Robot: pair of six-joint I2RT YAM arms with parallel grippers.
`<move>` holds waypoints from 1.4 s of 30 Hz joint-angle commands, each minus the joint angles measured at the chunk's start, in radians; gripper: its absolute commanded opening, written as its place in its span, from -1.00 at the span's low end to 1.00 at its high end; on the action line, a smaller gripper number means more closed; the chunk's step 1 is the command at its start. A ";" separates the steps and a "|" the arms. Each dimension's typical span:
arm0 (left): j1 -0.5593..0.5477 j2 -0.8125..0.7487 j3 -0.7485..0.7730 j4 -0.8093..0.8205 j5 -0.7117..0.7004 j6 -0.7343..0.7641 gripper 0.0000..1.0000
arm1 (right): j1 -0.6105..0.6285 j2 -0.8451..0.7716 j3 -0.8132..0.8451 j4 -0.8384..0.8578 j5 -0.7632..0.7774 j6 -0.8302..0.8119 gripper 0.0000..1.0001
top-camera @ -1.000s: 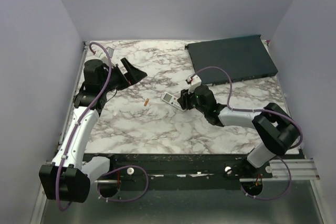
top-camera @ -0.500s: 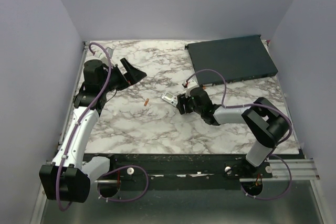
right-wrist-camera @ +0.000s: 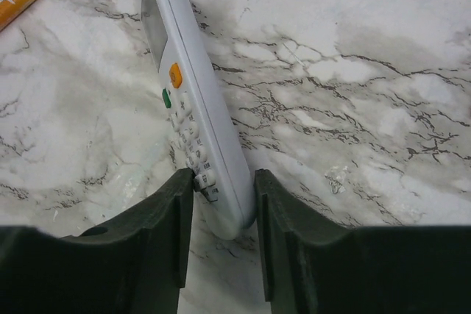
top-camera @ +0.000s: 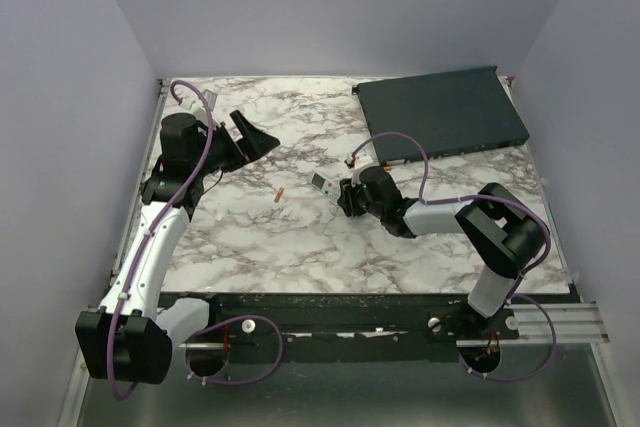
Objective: Load the batteries into the remote control
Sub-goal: Pick up the remote control from the center of the board.
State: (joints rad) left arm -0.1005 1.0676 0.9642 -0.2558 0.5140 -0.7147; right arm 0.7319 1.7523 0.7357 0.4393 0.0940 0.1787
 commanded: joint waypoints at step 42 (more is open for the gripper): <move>-0.330 0.495 0.187 -0.060 -0.288 -0.225 0.68 | 0.101 -0.171 -0.198 0.215 0.185 -0.027 -0.99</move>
State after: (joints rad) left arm -0.4076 1.5234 1.1141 -0.2749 0.2741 -0.9337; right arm 0.8215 1.6135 0.5575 0.5621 0.1684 0.1764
